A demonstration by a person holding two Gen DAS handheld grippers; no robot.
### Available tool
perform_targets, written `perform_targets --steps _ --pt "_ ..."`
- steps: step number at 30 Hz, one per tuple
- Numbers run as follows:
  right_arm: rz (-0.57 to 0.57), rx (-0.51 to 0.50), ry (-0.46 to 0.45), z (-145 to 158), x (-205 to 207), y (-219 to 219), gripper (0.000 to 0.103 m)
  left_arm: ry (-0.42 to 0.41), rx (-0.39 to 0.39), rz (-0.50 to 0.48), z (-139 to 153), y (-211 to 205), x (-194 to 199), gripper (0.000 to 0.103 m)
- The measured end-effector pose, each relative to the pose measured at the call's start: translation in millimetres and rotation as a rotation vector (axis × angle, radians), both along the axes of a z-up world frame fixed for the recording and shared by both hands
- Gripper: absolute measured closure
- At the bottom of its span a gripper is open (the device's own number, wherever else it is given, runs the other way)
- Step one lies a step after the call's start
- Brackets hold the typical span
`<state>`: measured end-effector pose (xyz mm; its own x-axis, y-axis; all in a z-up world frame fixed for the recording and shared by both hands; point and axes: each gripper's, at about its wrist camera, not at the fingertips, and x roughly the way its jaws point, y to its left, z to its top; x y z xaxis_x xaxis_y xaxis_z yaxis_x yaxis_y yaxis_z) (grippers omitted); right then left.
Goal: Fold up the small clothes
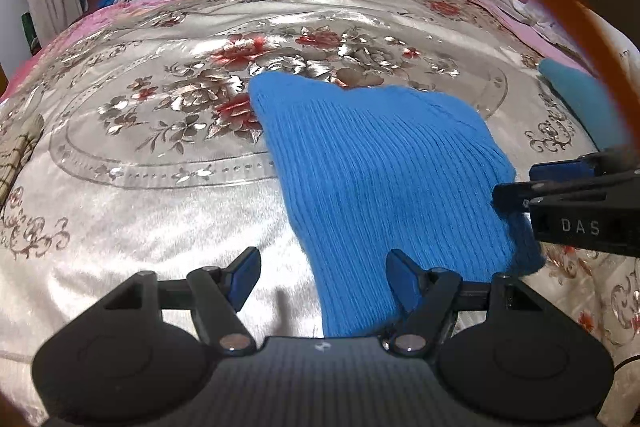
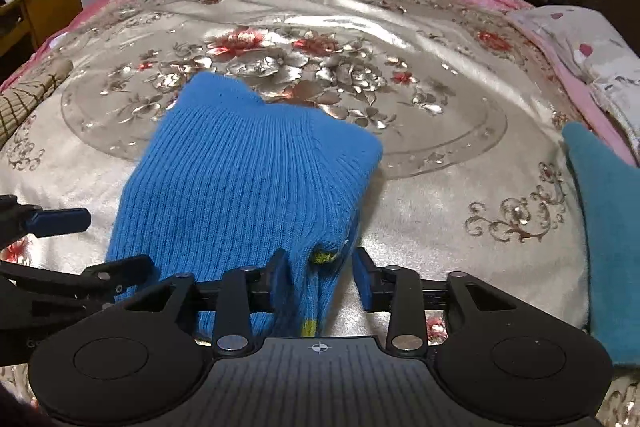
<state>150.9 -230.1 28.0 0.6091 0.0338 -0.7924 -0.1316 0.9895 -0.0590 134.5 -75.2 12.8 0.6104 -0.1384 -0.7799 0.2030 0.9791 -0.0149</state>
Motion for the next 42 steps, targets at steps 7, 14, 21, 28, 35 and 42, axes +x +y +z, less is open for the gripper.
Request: perform_targets --steps 7,14,21,28,35,42 --pt "0.006 0.016 0.012 -1 -24 3 0.065 0.009 -0.011 -0.001 1 -1 -16 0.027" --pt "-0.010 0.037 0.017 -4 -47 3 0.055 0.001 0.006 0.009 -1 -2 -35 0.027" --pt "-0.021 0.033 0.020 -6 -61 3 0.049 -0.016 0.024 0.019 -1 -3 -47 0.022" --pt "-0.040 0.039 0.026 -9 -71 0 0.048 -0.021 0.031 0.027 -2 -4 -56 0.018" --pt "-0.037 0.045 0.024 -9 -81 2 0.045 -0.021 0.013 0.032 1 -3 -64 0.015" --pt "-0.048 0.049 0.027 -9 -90 5 0.044 -0.027 0.030 0.042 1 -4 -71 0.008"
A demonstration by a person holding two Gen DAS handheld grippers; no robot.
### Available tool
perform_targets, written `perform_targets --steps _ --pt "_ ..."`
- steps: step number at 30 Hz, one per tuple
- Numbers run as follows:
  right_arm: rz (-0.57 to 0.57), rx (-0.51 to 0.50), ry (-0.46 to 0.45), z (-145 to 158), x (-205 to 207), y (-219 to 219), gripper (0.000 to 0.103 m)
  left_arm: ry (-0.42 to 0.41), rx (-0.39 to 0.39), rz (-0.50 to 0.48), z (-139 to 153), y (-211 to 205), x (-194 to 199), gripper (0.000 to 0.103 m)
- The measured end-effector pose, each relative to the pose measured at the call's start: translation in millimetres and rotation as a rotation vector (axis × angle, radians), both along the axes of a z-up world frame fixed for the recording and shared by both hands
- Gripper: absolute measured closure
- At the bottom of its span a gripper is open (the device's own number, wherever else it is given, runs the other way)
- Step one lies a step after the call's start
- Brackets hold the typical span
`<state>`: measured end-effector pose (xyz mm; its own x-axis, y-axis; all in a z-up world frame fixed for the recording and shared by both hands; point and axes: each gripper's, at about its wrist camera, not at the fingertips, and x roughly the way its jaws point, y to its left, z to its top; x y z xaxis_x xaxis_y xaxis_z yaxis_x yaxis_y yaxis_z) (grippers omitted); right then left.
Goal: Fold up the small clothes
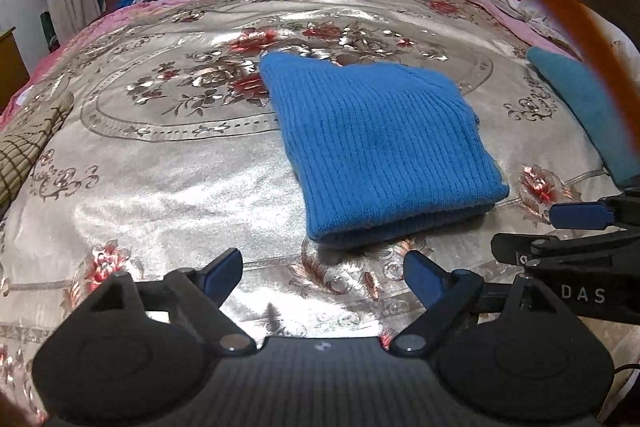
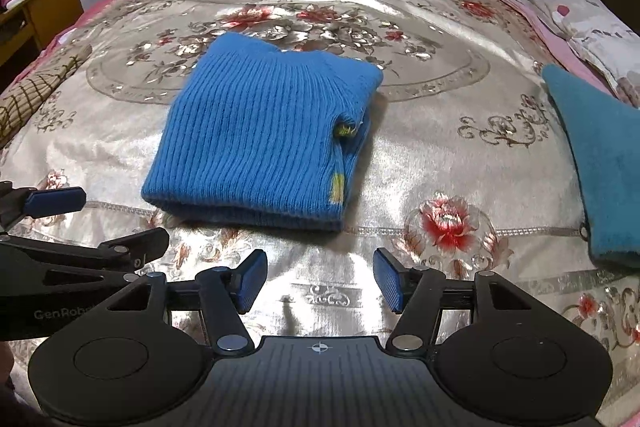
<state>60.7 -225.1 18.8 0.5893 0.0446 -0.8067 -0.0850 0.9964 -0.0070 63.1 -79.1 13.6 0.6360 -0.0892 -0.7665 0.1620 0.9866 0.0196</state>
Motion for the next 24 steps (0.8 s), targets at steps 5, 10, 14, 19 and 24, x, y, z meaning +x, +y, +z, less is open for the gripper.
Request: perform_targets --steps 5,10,14,19,24 --pt "-0.006 -0.004 0.005 -3 -5 0 0.040 0.013 0.003 0.015 -4 3 -2 0.007" --pt "-0.017 0.004 0.019 -7 -7 0 0.038 0.017 0.017 0.018 -7 3 -6 0.007" --pt "-0.028 0.006 0.026 -10 -10 1 0.038 0.024 0.044 0.018 -10 1 -7 0.006" --pt "-0.041 0.010 0.043 -14 -12 -1 0.038 0.040 0.045 0.020 -13 0 -8 0.006" --pt "-0.051 0.012 0.050 -17 -13 -1 0.038 0.034 0.053 0.016 -13 -1 -11 0.006"
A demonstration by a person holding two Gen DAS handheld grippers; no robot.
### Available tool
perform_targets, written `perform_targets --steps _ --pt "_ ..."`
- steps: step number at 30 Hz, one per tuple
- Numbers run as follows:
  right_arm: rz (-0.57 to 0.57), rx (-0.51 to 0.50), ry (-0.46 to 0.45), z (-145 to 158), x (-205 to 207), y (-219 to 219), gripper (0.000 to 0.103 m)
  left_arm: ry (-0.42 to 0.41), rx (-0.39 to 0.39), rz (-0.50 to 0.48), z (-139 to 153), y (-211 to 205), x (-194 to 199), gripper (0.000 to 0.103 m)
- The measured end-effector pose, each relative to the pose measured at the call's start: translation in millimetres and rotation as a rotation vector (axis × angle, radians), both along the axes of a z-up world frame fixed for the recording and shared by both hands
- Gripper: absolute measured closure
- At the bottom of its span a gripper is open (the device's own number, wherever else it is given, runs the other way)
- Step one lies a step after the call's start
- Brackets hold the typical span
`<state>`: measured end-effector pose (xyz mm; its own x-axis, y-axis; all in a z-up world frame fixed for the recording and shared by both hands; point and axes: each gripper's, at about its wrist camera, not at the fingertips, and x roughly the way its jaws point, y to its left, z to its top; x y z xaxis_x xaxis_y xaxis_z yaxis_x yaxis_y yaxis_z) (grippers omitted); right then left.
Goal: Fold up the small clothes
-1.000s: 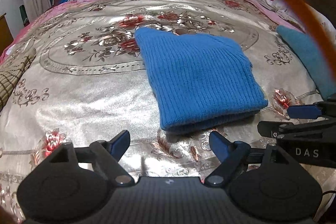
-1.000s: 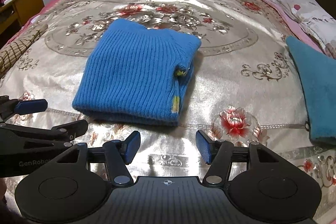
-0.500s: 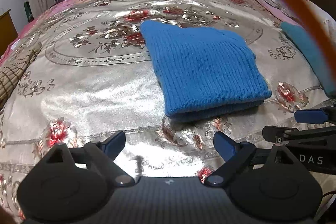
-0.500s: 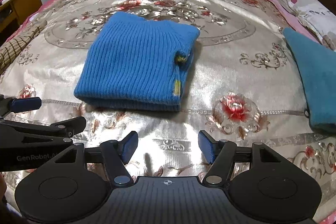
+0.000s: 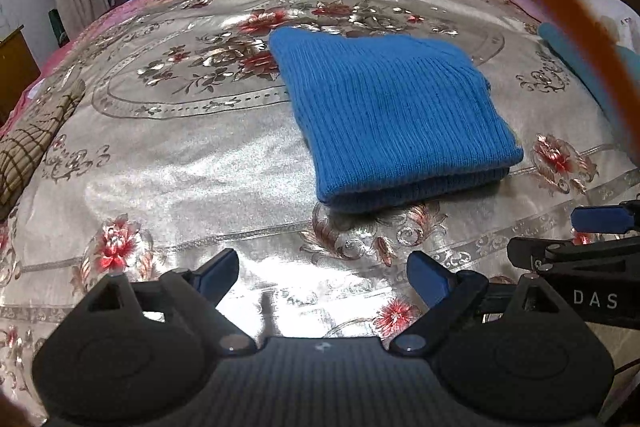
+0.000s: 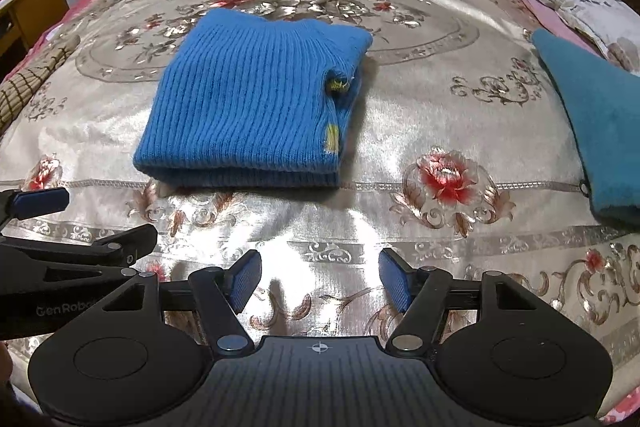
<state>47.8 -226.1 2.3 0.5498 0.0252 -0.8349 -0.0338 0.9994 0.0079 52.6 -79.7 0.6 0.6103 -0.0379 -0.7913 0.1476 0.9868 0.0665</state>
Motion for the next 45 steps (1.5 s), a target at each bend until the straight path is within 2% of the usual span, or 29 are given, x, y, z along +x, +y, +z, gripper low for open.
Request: perform_targets --steps 6,45 --pt "-0.004 -0.004 0.008 -1.4 1.0 1.3 0.038 0.009 -0.024 0.006 -1.0 3.0 -0.3 0.007" --pt "-0.013 -0.019 0.028 -3.9 0.6 1.6 0.038 0.021 -0.047 0.007 -0.7 3.0 -1.9 0.007"
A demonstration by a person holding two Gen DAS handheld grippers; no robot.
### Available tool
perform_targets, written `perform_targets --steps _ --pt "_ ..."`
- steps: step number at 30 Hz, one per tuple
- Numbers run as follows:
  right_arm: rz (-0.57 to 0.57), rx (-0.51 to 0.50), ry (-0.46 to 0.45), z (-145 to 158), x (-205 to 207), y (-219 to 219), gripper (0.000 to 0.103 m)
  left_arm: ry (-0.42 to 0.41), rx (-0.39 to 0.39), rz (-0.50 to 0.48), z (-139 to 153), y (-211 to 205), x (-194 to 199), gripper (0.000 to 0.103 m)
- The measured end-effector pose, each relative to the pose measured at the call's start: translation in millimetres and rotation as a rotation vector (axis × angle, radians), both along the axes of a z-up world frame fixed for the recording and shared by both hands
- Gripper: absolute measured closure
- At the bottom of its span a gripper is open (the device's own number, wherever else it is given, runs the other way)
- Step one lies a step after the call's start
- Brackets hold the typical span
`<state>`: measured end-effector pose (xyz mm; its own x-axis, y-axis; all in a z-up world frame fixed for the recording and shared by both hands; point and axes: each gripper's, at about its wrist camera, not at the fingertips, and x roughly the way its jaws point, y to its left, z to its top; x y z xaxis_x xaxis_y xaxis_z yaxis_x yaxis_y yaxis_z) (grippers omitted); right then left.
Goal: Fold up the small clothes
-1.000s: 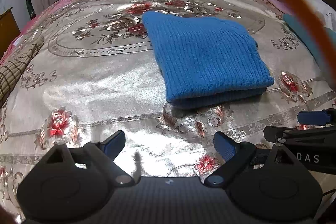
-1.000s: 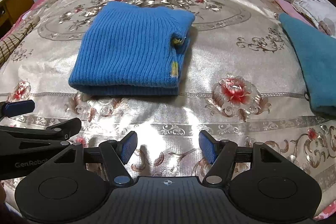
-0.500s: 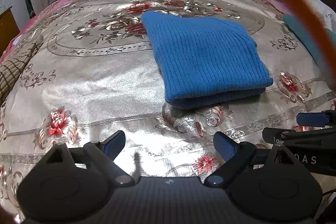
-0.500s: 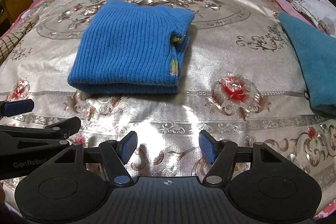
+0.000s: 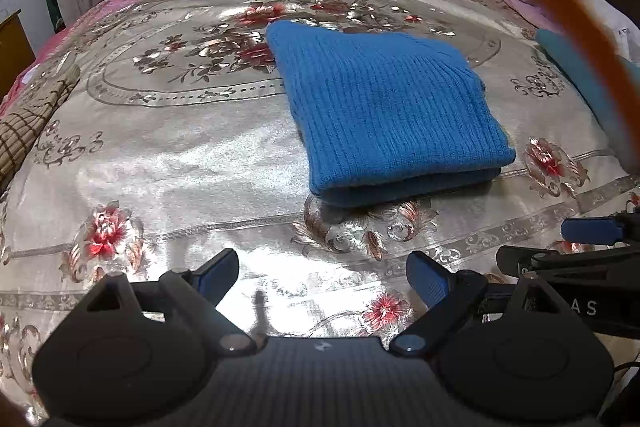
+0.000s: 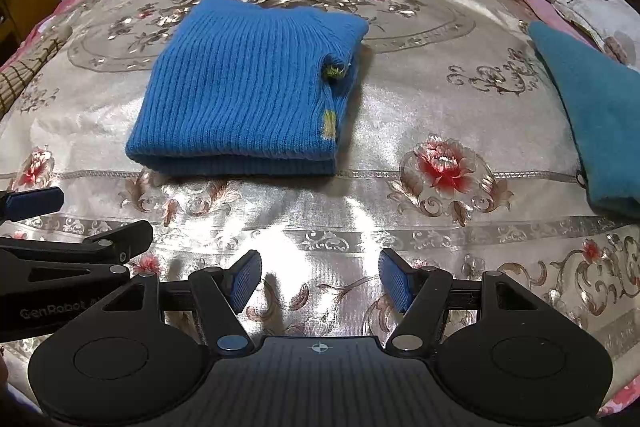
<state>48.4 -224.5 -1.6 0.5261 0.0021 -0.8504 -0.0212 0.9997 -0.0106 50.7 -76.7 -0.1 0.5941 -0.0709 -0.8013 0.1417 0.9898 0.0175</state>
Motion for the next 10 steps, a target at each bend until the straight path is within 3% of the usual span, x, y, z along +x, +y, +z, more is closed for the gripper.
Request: perform_targets --steps 10 --pt "-0.001 -0.002 -0.001 -0.1 -0.1 -0.2 0.038 0.004 -0.006 0.004 -0.7 1.1 -0.3 0.007"
